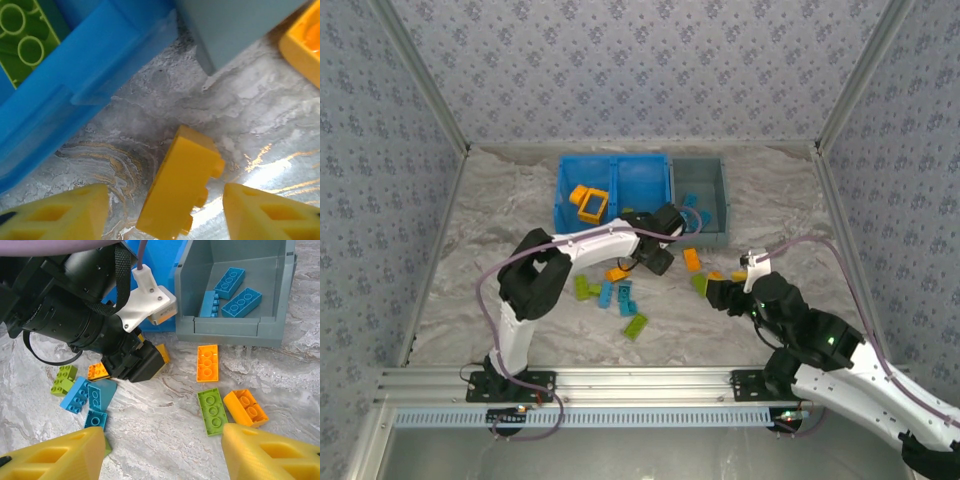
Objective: Sort the legos into containers by color
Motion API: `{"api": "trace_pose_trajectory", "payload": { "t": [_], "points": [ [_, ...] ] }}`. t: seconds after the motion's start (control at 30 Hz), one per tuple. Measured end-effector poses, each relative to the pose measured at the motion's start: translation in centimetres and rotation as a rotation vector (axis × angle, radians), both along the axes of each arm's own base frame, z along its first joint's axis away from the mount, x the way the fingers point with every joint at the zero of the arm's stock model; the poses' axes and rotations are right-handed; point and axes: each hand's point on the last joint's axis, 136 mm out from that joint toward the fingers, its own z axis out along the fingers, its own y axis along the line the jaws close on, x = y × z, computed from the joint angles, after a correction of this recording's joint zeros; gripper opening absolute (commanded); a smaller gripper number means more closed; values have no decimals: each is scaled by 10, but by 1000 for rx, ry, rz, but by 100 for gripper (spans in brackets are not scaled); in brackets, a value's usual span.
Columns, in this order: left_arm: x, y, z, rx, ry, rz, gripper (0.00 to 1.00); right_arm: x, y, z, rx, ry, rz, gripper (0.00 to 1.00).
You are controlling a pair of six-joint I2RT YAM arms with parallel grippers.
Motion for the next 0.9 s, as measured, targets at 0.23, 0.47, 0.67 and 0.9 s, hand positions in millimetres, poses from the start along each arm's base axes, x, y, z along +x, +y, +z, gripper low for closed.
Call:
{"api": "trace_pose_trajectory", "payload": {
  "t": [0.23,0.47,0.67,0.9],
  "points": [
    [-1,-5,-11,-9,23,-8,30,1,2,2,-4,4,2,65],
    [-10,-5,1,-36,12,-2,25,3,4,2,-16,12,2,64],
    [-30,28,72,-132,-72,83,27,7,16,6,-17,14,28,64],
    [1,100,143,-230,-177,327,28,17,66,11,-68,20,140,64]
  ]
}}
